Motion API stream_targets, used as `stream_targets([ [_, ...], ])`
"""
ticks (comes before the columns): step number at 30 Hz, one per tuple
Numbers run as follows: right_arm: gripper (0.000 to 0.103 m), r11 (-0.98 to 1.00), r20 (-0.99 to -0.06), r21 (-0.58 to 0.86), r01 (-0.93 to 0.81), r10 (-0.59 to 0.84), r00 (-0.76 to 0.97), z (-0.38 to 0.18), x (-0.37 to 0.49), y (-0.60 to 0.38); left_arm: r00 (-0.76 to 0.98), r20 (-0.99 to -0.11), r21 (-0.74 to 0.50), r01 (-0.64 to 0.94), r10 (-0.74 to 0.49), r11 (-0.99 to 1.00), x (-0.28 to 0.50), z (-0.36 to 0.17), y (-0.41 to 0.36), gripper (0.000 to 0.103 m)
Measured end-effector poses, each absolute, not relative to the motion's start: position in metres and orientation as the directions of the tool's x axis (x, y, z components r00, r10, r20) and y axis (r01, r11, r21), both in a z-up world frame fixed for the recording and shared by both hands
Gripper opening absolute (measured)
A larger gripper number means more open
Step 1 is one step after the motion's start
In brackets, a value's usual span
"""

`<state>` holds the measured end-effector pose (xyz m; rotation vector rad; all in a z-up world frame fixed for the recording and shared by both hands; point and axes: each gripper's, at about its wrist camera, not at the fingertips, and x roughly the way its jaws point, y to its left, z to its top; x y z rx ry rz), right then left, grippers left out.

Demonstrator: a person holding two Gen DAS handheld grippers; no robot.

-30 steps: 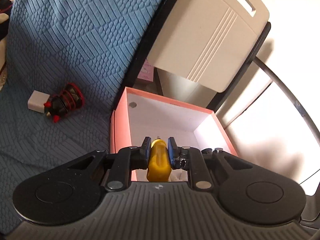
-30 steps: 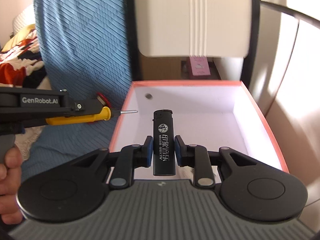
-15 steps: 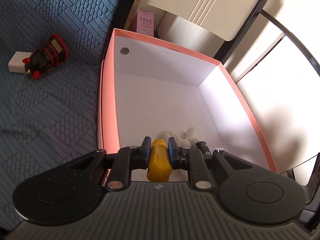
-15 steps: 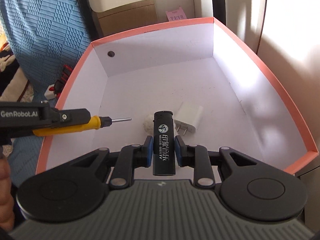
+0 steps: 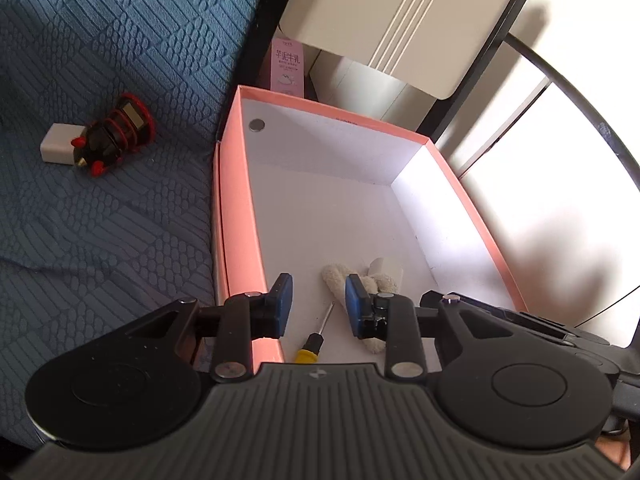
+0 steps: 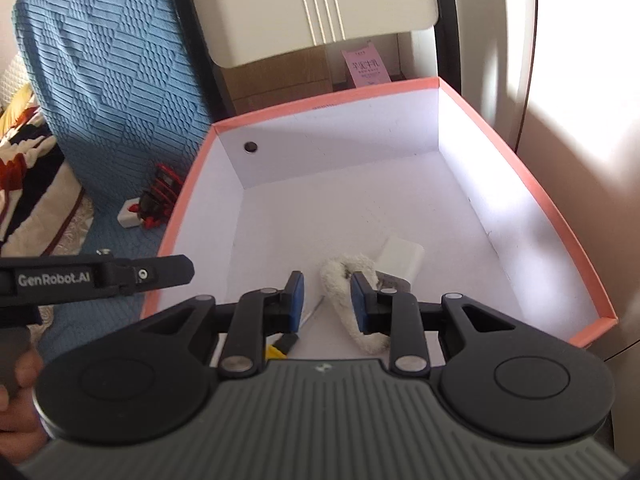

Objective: Organize rigid objects
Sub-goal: 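Open both grippers to drop the screwdriver and lighter into the box, then withdraw both open grippers from the box back toward the cushion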

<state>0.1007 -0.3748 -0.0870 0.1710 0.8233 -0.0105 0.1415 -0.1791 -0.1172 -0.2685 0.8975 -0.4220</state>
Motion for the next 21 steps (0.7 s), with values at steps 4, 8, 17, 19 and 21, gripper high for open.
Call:
stream_targets([
  [4, 0.03, 0.987, -0.688, 0.158, 0.04, 0.081, 0.722, -0.066, 0.093, -0.352, 0.597, -0.668, -0.355, 0.268, -0.443, 0.896, 0.124, -0.091, -0.156, 0.034],
  [8, 0.03, 0.989, -0.664, 0.15, 0.012, 0.092, 0.742, -0.056, 0.093, -0.328, 0.645, -0.662, -0.275, 0.264, -0.381, 0.925, 0.116, -0.074, -0.135, 0.034],
  [17, 0.03, 0.988, -0.655, 0.155, -0.017, 0.116, 0.747, -0.062, 0.098, -0.283, 0.667, -0.658, -0.291, 0.203, -0.35, 0.935, 0.123, -0.081, -0.056, 0.034],
  [19, 0.03, 0.988, -0.648, 0.152, -0.027, 0.12, 0.752, -0.058, 0.099, -0.277, 0.687, -0.65, -0.299, 0.164, -0.326, 0.94, 0.124, -0.083, -0.037, 0.034],
  [21, 0.03, 0.986, -0.655, 0.164, -0.018, 0.122, 0.745, -0.062, 0.1, -0.273, 0.7, -0.639, -0.313, 0.143, -0.319, 0.939, 0.125, -0.084, -0.023, 0.034],
])
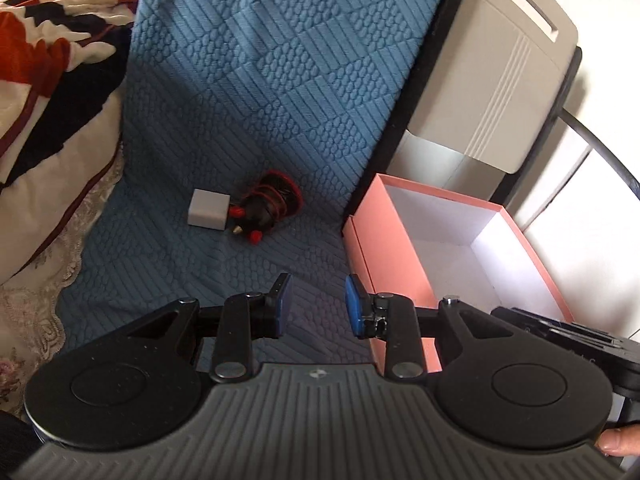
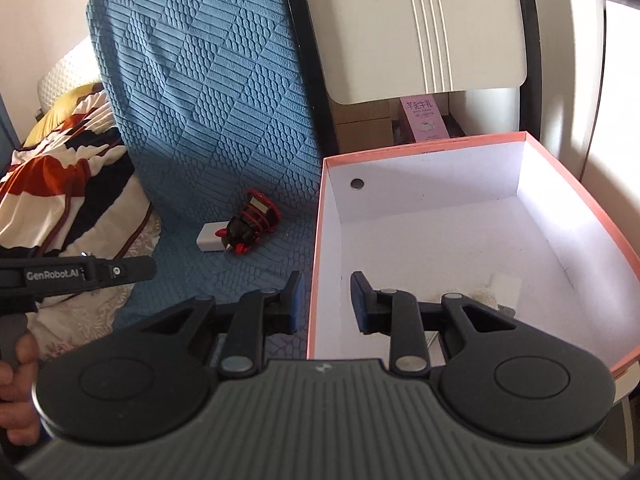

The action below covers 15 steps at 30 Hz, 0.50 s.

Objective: Organize rigid objects
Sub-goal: 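Withdraw both open grippers from the box back toward the cushion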

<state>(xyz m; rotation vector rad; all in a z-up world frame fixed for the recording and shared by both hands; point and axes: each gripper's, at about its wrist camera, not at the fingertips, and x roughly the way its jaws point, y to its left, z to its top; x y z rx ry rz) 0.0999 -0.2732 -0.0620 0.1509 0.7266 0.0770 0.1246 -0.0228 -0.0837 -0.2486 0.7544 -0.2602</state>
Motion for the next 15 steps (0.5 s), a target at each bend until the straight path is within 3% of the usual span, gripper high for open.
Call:
stream_targets([
  [15, 0.03, 0.985, -0.67, 0.096, -0.145, 0.172, 0.722, -0.092, 0.093, -0.196, 0.761, -0.601, -0.253, 0.108, -0.243, 0.962, 0.115, -0.092, 0.016, 0.034],
])
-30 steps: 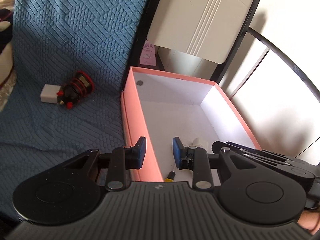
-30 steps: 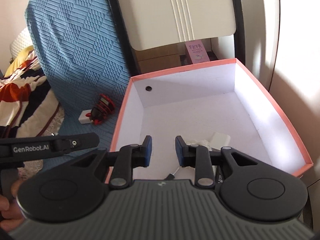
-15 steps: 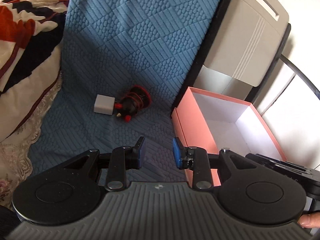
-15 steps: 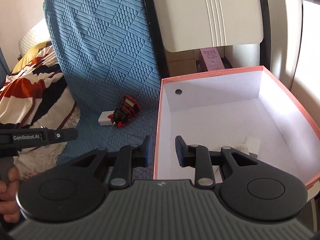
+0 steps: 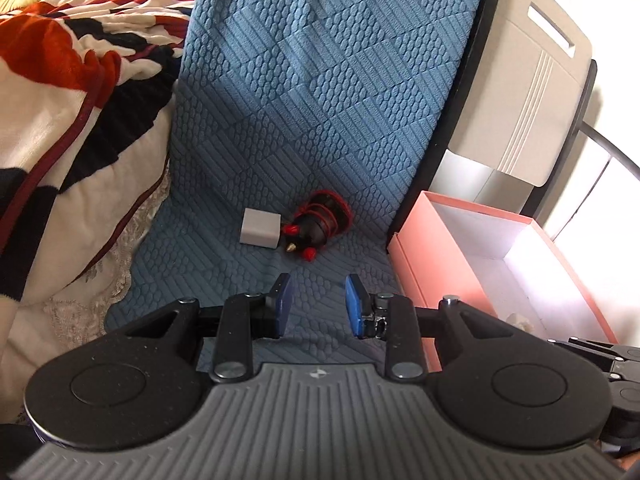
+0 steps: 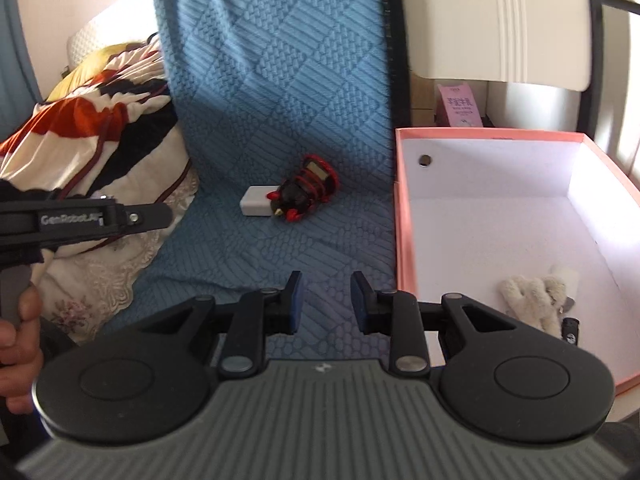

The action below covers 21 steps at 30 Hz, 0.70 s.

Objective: Organize rigid objects
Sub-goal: 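Withdraw both open grippers from the box back toward the cushion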

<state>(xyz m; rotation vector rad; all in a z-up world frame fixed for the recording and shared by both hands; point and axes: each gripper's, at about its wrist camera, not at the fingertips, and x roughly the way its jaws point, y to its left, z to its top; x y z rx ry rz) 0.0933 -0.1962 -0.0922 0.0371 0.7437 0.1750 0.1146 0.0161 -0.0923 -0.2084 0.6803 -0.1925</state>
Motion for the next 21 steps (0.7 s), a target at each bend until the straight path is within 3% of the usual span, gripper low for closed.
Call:
stream_targets([
  [18, 0.03, 0.963, -0.701, 0.011, -0.269, 0.199, 0.685, -0.116, 0.141, -0.154, 0.726, -0.654, -0.232, 0.075, -0.213, 0.97, 0.183, -0.118, 0.03, 0.034],
  [21, 0.03, 0.958, -0.707, 0.003, -0.287, 0.205, 0.677, -0.12, 0.152, -0.15, 0.718, -0.662, -0.237, 0.071, -0.215, 0.969, 0.198, -0.123, 0.03, 0.041],
])
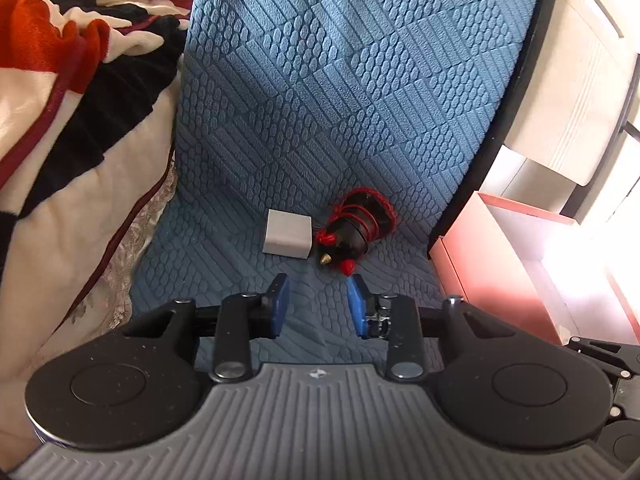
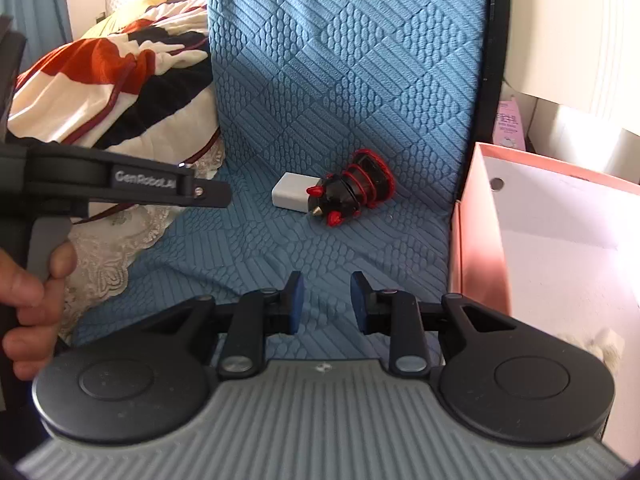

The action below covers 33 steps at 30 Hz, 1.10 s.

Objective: Organize rigid objects
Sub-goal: 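Withdraw both open grippers from the box back toward the cushion, then close the left gripper on the white charger while the right gripper grasps the red-black toy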

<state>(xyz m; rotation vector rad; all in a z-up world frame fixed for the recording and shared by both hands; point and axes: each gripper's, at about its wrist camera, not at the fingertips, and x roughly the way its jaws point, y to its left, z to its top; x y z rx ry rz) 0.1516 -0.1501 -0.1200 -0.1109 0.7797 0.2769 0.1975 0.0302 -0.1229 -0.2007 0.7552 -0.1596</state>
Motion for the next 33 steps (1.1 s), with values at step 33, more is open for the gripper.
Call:
stream_targets([
  [33, 0.054, 0.828, -0.696, -0.22, -0.516, 0.237, 0.678, -0.189, 0.293, -0.103, 0.582, -0.775, -0.344, -0.062, -0.246, 0.937, 0.361, -0.192, 0.083, 0.042],
])
